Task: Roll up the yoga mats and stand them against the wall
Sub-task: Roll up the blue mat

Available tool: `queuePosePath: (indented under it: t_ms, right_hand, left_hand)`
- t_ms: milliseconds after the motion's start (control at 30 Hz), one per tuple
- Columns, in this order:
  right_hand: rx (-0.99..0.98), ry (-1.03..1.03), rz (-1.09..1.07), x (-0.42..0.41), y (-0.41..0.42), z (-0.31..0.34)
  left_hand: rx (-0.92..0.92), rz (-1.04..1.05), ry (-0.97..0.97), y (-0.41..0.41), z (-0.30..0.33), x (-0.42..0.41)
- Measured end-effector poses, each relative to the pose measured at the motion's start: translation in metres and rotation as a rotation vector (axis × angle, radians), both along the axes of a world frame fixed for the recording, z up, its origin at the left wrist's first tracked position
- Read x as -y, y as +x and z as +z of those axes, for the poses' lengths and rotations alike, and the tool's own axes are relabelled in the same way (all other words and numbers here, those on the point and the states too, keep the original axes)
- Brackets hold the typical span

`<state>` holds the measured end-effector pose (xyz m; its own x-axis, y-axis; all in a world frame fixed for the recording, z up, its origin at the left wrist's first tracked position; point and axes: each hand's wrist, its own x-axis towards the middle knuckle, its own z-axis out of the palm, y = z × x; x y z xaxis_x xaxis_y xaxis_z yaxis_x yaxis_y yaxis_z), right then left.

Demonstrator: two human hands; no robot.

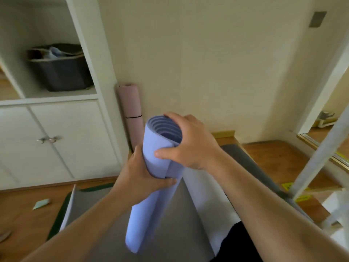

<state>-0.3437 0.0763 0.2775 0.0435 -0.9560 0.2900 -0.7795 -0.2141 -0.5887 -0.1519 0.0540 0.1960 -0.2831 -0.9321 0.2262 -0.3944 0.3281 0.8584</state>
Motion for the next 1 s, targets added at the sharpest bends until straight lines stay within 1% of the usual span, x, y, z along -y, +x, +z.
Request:
queuePosePath:
  t_ms: [67, 133, 200, 233, 267, 333, 400, 433, 467, 500, 567, 600, 667, 700, 733, 767, 900, 967, 1000]
  right_hand:
    - [-0.075, 0.053, 0.031, 0.005, 0.024, -0.020]
    - [-0.148, 0.069, 0.057, 0.005, 0.044, -0.040]
    - [-0.188, 0.051, 0.075, 0.007, 0.058, -0.048]
    - [-0.215, 0.046, 0.087, 0.009, 0.063, -0.049]
    - [-0.249, 0.045, 0.104, 0.012, 0.069, -0.047]
    - [-0.304, 0.040, 0.135, 0.016, 0.078, -0.044]
    - [-0.352, 0.045, 0.156, 0.020, 0.087, -0.043]
    - [-0.364, 0.047, 0.167, 0.020, 0.093, -0.042]
    - [-0.365, 0.040, 0.183, 0.020, 0.099, -0.042]
    - [-0.361, 0.031, 0.196, 0.019, 0.106, -0.041]
    - [-0.348, 0.035, 0.219, 0.017, 0.120, -0.040]
    - [-0.346, 0.043, 0.223, 0.018, 0.125, -0.041]
    - [-0.376, 0.061, 0.237, 0.024, 0.131, -0.048]
    - [-0.393, 0.057, 0.254, 0.028, 0.132, -0.054]
    - [-0.396, 0.042, 0.269, 0.032, 0.132, -0.060]
    - [-0.391, 0.017, 0.280, 0.036, 0.132, -0.066]
    - [-0.395, 0.003, 0.285, 0.045, 0.136, -0.075]
    - [-0.399, 0.022, 0.290, 0.048, 0.138, -0.071]
    - [-0.360, 0.043, 0.329, 0.048, 0.136, -0.065]
  left_hand:
    - [-0.020, 0.000, 0.085, 0.019, -0.021, -0.006]
    - [0.040, -0.001, 0.160, 0.038, -0.035, -0.012]
    - [0.085, -0.022, 0.254, 0.057, -0.033, -0.014]
    - [0.053, -0.064, 0.304, 0.066, -0.026, -0.012]
    - [-0.019, -0.121, 0.352, 0.076, -0.014, -0.011]
    - [-0.231, -0.192, 0.434, 0.091, 0.017, -0.010]
    - [-0.363, -0.135, 0.440, 0.096, 0.051, -0.009]
    - [-0.349, -0.059, 0.399, 0.095, 0.064, -0.008]
    - [-0.251, 0.038, 0.316, 0.092, 0.072, -0.003]
    - [-0.096, 0.138, 0.232, 0.087, 0.077, 0.003]
    - [0.206, 0.245, 0.112, 0.074, 0.084, 0.011]
    - [0.337, 0.250, 0.088, 0.071, 0.082, 0.016]
    - [0.650, 0.192, -0.054, 0.067, 0.065, 0.022]
    - [0.779, 0.154, -0.123, 0.068, 0.056, 0.022]
    - [0.864, 0.121, -0.194, 0.070, 0.047, 0.022]
    - [0.942, 0.095, -0.254, 0.073, 0.039, 0.023]
    - [0.924, 0.118, -0.299, 0.078, 0.031, 0.033]
    - [0.997, 0.098, -0.314, 0.078, 0.031, 0.033]
    - [1.000, 0.093, -0.306, 0.079, 0.032, 0.035]
